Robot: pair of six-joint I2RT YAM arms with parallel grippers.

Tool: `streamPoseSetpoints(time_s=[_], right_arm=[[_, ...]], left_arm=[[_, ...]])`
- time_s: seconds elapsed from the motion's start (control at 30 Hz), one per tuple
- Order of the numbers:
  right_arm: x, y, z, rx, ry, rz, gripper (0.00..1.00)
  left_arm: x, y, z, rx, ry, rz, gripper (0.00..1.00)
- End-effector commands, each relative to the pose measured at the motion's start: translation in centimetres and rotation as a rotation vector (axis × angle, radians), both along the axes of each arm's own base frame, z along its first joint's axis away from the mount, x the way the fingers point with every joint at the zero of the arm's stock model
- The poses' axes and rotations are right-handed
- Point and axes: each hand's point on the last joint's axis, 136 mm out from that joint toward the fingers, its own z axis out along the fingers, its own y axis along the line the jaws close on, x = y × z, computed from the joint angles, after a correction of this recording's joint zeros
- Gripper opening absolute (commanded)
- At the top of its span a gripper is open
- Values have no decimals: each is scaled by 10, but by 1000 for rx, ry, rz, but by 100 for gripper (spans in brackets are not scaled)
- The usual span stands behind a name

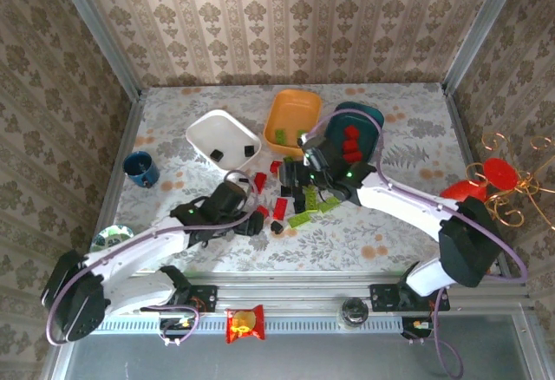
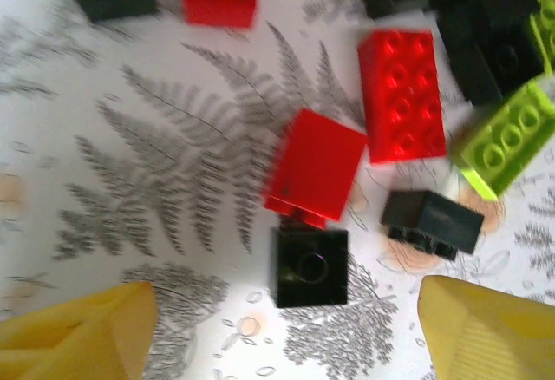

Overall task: Sort the legos into containers by color
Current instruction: Pick up the lego from the middle-left of the table.

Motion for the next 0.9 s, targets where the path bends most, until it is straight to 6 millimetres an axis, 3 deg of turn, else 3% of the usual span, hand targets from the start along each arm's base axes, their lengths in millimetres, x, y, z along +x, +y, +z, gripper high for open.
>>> streamPoseSetpoints(time_s=[0.0, 0.07, 0.13, 0.43, 0.73, 0.87], right_arm=[[-1, -15, 11, 17, -46, -65, 77], [-2, -19, 8, 12, -44, -73, 77], [-5, -21, 19, 37, -69, -75, 77], [-8, -25, 32, 59, -99, -76, 78], [-8, -30, 33, 59, -105, -87, 78], [-8, -30, 32, 59, -103, -89, 78]], left_arm=[[-13, -18, -4, -15, 52, -85, 77], [-15, -19, -10, 4, 69, -92, 73], [-13, -21, -14, 29, 71, -96, 69], [3, -27, -40, 140, 74, -118, 54], [6, -23, -51, 187, 81, -109, 40], [5, -20, -39, 174, 53, -100, 32]])
